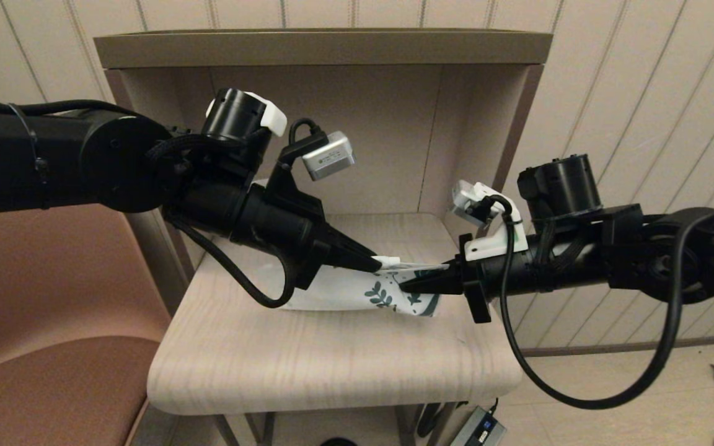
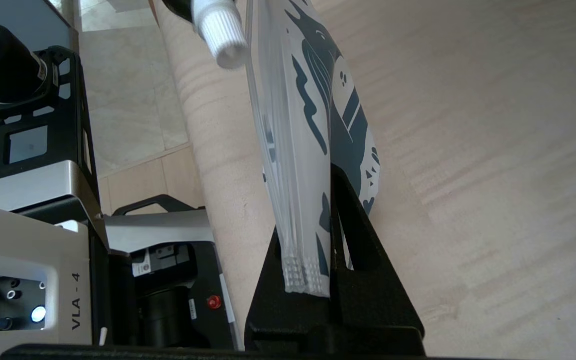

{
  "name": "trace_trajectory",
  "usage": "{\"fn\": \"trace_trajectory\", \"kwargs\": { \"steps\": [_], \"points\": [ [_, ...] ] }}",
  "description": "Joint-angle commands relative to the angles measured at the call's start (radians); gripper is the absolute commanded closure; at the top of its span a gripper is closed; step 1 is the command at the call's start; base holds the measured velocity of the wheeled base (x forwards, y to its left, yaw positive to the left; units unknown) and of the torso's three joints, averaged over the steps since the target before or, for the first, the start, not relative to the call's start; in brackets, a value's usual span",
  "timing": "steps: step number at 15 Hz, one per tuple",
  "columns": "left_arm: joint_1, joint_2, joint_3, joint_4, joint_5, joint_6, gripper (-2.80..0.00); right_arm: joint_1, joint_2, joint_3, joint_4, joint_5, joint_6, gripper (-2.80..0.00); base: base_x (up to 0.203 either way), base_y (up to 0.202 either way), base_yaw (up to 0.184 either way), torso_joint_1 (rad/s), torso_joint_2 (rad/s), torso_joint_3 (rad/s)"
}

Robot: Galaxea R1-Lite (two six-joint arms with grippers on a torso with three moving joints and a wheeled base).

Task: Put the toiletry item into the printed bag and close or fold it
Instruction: Place the toothpaste in the storage bag

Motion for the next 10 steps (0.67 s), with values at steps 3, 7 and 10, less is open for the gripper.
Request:
{"fn": "trace_trajectory", "kwargs": {
  "steps": [3,7,10],
  "points": [
    [0.0,-0.002,0.007,0.001,0.016,0.004,0.0,0.002,0.004,0.0,-0.001,0.005,-0.002,0.0,0.0,0.0,0.0,0.0,0.0,0.0],
    [-0.001,-0.005,-0.002,-0.004,0.099,0.02,0.0,0.001,0.004,0.0,-0.001,0.005,-0.002,0.0,0.0,0.0,0.0,0.0,0.0,0.0],
    [-0.002,-0.003,-0.001,-0.007,0.151,0.023,0.0,0.002,0.006,0.002,-0.001,0.005,-0.002,0.0,0.0,0.0,0.0,0.0,0.0,0.0]
  ]
}}
